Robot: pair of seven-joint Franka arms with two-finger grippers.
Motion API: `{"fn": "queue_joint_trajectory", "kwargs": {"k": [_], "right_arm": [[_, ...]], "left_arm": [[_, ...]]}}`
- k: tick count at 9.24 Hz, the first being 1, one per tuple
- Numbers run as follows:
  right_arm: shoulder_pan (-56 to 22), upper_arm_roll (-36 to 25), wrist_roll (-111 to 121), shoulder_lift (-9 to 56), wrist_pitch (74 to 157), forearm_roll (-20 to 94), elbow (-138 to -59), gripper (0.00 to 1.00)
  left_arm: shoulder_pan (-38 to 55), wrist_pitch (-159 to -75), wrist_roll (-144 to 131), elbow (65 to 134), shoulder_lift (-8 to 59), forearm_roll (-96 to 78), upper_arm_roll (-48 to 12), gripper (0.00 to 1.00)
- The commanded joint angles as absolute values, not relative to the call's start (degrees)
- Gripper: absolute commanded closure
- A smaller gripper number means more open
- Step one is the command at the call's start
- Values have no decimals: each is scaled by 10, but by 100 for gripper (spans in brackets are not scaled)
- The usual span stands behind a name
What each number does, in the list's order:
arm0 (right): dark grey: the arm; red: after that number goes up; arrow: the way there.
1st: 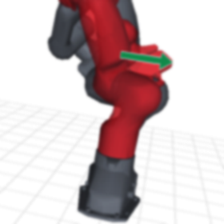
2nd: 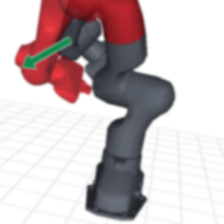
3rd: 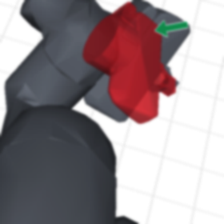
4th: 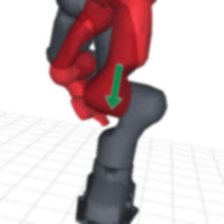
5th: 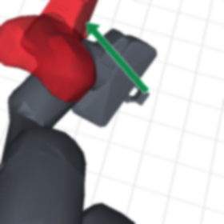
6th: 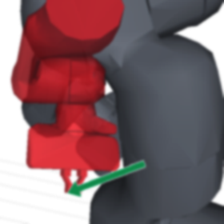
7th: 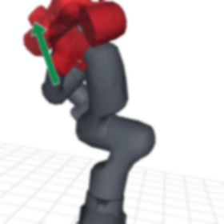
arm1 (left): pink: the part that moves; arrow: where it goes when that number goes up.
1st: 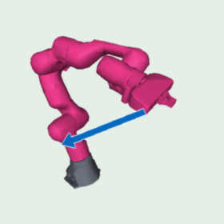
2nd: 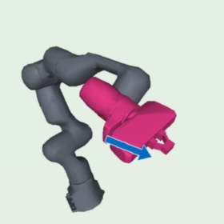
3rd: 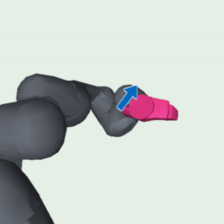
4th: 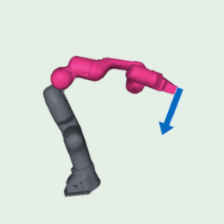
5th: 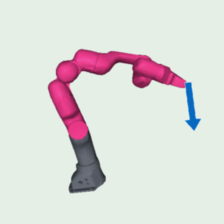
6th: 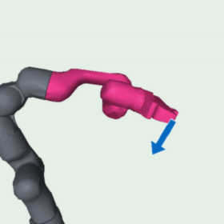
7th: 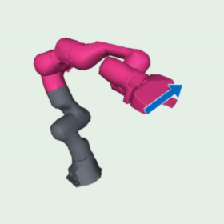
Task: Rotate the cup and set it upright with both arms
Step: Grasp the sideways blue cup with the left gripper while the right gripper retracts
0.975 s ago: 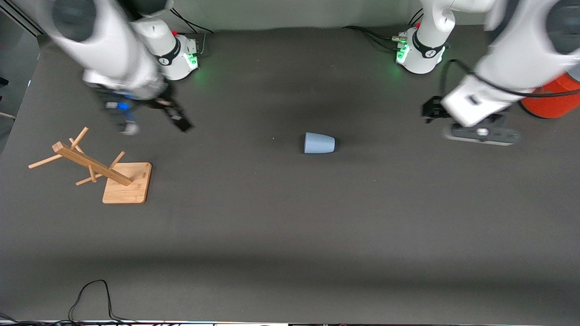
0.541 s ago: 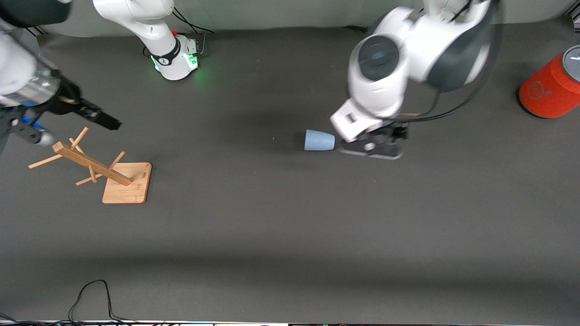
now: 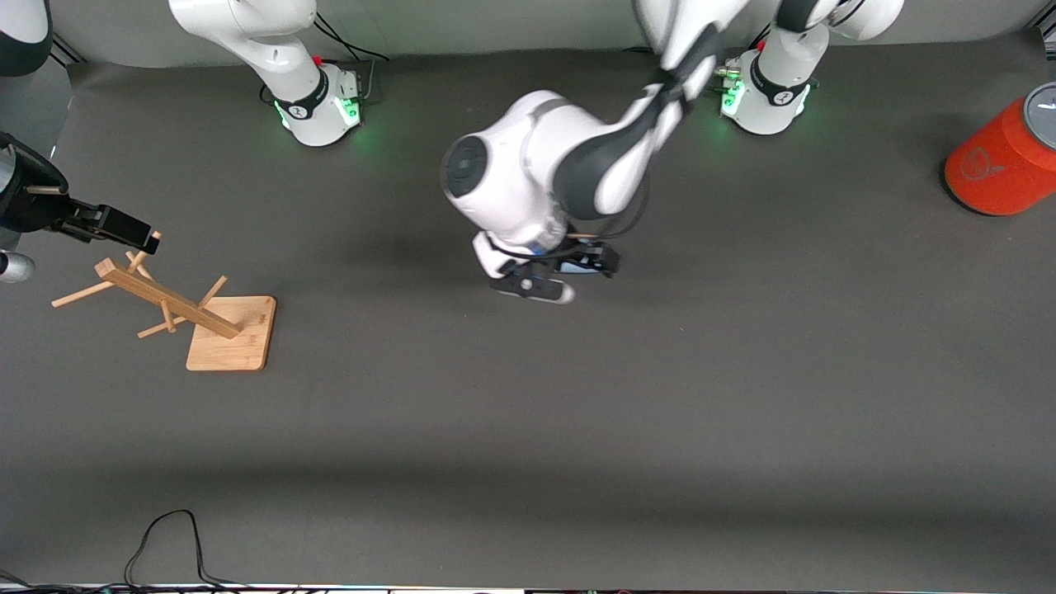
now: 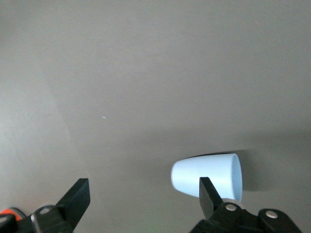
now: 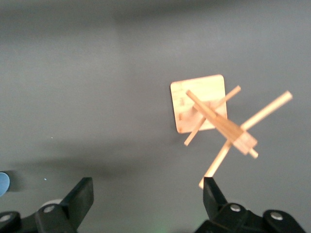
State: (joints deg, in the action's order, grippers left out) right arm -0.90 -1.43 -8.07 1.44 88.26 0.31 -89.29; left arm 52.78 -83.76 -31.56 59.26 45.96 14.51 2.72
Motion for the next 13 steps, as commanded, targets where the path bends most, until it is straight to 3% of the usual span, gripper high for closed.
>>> {"fn": "queue_joint_trajectory", "kwargs": {"k": [1,5,10,11,13], "right_arm": [[-12,-18,-45,18,903,-7,-896,0],[-42,-56,-7,25,918,-7,-896,0],[-47,-60,-7,24,918,-7,-896,0],[-47,-60,-6,24,918,-7,-896,0],[-47,-60,-6,25,919,-7,-896,0]], "left_arm": [[565,-817,-319,550,510,156,39,0],[612,-817,-289,562,564,188,36,1],[622,-827,-249,584,584,210,36,6],[625,-838,-245,598,583,220,35,17],[625,-845,-224,605,583,226,35,49]]}}
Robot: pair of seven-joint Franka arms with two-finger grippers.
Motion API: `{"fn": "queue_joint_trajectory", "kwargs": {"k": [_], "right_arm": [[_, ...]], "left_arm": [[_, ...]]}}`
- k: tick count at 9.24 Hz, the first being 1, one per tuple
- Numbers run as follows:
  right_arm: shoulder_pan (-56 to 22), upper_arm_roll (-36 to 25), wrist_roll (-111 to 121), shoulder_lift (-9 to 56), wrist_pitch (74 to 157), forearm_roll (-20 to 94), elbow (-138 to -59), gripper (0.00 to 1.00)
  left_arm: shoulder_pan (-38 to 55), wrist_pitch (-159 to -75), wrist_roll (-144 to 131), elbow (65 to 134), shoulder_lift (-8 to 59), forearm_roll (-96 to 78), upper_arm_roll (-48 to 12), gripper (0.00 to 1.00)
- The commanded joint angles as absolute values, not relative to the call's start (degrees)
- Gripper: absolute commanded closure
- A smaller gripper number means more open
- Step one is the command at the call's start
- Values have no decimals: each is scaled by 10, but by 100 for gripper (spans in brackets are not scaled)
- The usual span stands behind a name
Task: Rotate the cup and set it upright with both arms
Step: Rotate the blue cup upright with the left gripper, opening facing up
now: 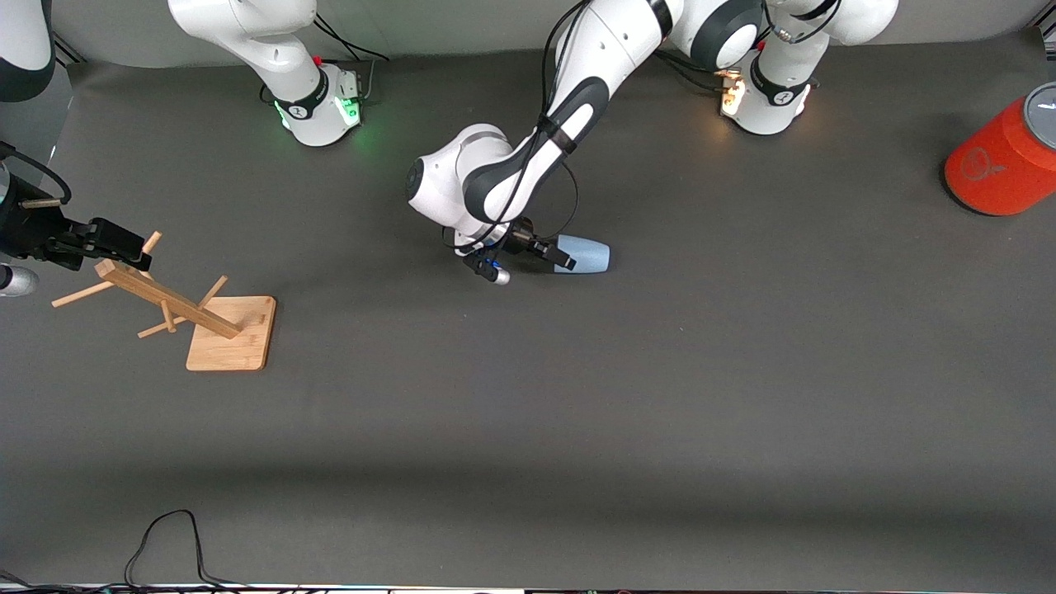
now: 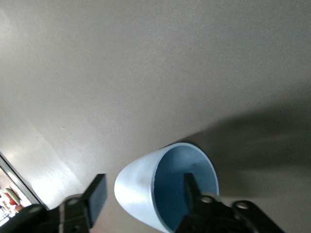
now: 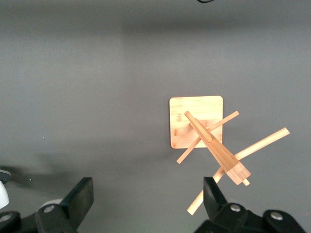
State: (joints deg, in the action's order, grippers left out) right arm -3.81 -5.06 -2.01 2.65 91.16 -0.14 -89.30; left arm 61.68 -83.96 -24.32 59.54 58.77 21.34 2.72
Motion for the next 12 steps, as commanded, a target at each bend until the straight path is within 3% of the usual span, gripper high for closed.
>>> {"fn": "queue_joint_trajectory", "kwargs": {"k": [1,2,3,9,12], "right_arm": [[-47,-60,-6,25,919,-7,-897,0],[-48,-60,-7,26,920,-7,-896,0],[-48,-59,-9,28,920,-7,-896,0],[-47,-58,-17,39,918,2,-884,0],[-47,-58,-17,44,917,1,-876,0]], "left_arm": [[625,-843,-210,605,583,229,36,59],[624,-840,-194,605,581,230,36,72],[624,-838,-175,604,579,235,37,100],[581,-819,-172,556,521,198,45,100],[497,-889,-218,562,457,101,46,100]]}}
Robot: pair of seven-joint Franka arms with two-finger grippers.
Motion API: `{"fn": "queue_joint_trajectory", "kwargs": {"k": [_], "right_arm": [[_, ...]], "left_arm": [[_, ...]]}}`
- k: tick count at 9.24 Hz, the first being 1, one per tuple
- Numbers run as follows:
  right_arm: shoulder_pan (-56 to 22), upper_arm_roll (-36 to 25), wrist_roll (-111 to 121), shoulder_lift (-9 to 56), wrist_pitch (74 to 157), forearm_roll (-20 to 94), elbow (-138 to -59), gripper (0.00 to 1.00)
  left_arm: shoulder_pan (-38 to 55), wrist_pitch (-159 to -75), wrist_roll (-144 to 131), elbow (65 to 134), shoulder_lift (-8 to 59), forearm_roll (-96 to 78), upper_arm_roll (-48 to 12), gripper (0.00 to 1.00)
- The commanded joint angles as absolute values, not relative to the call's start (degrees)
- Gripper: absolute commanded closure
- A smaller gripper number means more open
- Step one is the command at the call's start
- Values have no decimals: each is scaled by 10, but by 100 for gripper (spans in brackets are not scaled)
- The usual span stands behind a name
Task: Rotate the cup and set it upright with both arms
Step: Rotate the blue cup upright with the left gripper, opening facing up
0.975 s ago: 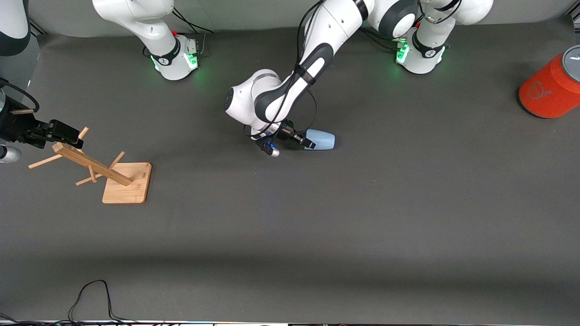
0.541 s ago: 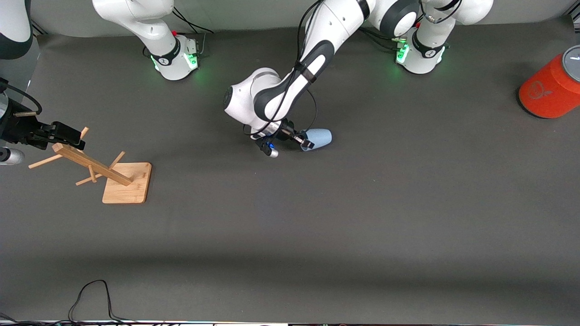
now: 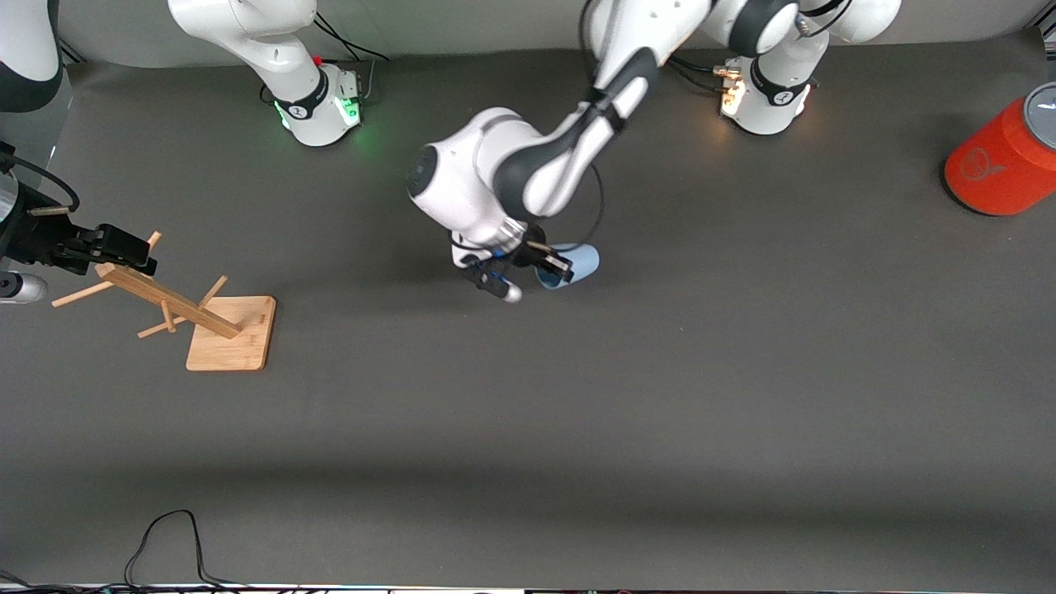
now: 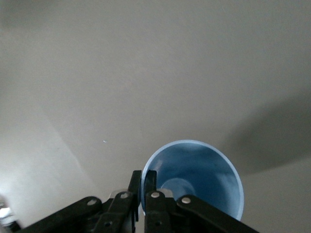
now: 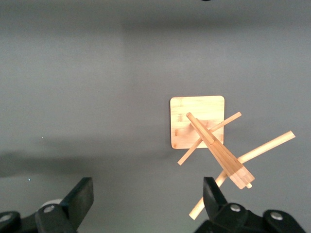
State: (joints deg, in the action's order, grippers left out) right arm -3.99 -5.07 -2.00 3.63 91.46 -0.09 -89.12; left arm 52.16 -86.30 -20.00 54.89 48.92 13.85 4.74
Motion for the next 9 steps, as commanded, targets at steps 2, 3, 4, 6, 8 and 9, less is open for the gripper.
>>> {"fn": "queue_joint_trajectory", "kwargs": {"k": [2,3,4,6,8,9], "right_arm": [[-46,-59,-17,44,917,1,-876,0],[-47,-59,-16,45,917,1,-875,0],[-46,-59,-16,45,917,-1,-875,0],[-46,-60,-16,45,917,-1,-875,0],[-45,-60,-16,45,917,-1,-875,0],[-45,-60,-16,45,917,-1,-875,0]], "left_arm": [[457,-926,-227,583,412,52,45,100],[453,-985,-228,674,348,43,46,100],[440,-1062,-229,792,265,40,45,100],[433,-1223,-230,986,150,16,46,100],[434,-1400,-255,1109,128,19,47,100],[435,-1464,-275,1138,143,25,47,100]]}}
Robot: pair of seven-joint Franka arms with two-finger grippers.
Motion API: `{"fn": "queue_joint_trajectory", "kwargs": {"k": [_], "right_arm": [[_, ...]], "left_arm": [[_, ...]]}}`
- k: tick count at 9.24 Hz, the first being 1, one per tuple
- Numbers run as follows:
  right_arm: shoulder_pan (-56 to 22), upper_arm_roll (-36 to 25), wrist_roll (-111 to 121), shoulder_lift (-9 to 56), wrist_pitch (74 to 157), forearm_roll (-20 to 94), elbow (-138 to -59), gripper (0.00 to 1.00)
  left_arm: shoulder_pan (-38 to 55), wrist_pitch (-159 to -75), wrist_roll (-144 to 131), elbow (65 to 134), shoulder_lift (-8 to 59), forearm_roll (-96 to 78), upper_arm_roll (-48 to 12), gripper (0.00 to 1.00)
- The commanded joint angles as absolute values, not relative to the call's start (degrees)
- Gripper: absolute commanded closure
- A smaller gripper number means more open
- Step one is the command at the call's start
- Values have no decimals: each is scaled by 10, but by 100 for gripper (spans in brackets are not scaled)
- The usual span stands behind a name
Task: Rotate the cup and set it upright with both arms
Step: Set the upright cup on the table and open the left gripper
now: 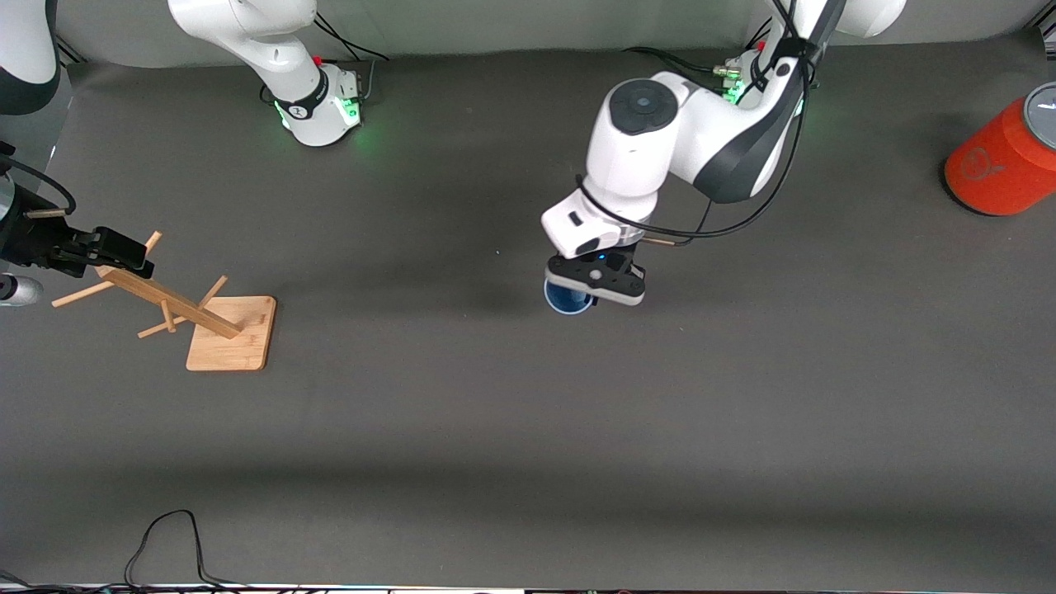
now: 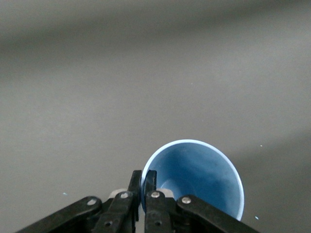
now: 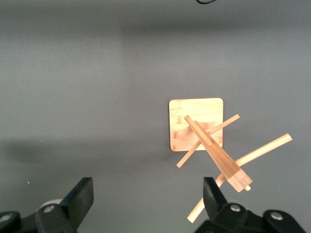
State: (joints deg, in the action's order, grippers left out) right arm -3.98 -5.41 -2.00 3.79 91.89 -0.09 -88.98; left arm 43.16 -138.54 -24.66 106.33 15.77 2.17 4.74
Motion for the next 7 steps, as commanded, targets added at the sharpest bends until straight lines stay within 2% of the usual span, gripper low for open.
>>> {"fn": "queue_joint_trajectory", "kwargs": {"k": [1,5,7], "right_arm": [[-45,-60,-16,45,917,-1,-875,0],[-45,-60,-16,47,917,-1,-875,0],[-46,-60,-16,48,917,-1,-875,0]], "left_arm": [[436,-1541,-295,1169,162,33,47,100],[444,-1649,-331,1189,245,41,54,100],[451,-1658,-337,1190,258,41,55,100]]}}
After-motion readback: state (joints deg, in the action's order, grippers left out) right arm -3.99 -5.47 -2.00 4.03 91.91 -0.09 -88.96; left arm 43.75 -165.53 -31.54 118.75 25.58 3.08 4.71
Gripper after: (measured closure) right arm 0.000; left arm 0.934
